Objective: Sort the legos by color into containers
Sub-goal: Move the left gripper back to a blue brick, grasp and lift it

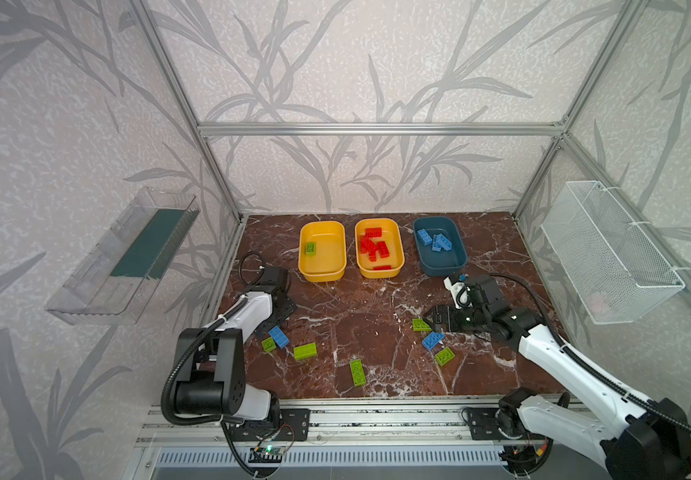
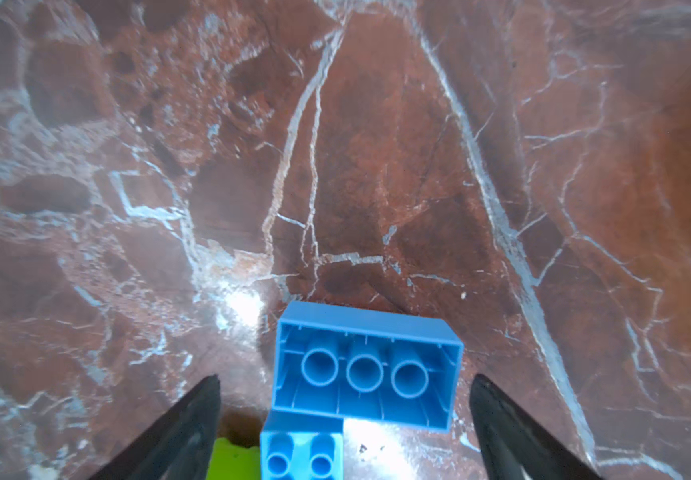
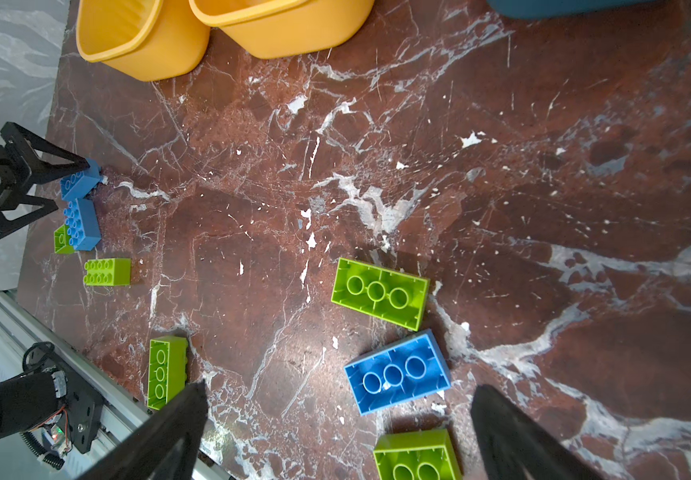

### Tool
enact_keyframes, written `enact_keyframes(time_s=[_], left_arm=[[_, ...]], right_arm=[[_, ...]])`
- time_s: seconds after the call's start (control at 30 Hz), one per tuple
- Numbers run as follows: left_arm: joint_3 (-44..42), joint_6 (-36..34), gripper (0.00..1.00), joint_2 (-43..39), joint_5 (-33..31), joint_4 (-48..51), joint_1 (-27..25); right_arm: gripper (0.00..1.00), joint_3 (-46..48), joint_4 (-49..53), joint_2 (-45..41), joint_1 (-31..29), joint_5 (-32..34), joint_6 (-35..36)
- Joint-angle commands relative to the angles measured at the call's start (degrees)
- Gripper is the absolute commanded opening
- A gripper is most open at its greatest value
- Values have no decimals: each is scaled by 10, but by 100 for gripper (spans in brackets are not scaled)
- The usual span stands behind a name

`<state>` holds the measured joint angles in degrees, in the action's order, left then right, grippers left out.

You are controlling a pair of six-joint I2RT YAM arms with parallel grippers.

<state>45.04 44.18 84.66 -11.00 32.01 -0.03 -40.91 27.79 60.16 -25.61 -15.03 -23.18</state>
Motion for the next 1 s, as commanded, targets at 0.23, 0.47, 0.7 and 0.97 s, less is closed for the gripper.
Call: enact_keyframes(time_s=[0.23,0.47,0.7,0.97], left_arm=[[46,-9,62,62,19,0,3],[60,-12,43,78,20,18,0],[167,-18,39,55,-45,115,-125],[395,-40,40,148,-20,149,-273]], right_arm=[[99,14,2,-21,6,8,23],[99,12,20,-45,9,10,22],[99,9,44,-86,10,19,8],[99,5,74,-137,9,35,-11]])
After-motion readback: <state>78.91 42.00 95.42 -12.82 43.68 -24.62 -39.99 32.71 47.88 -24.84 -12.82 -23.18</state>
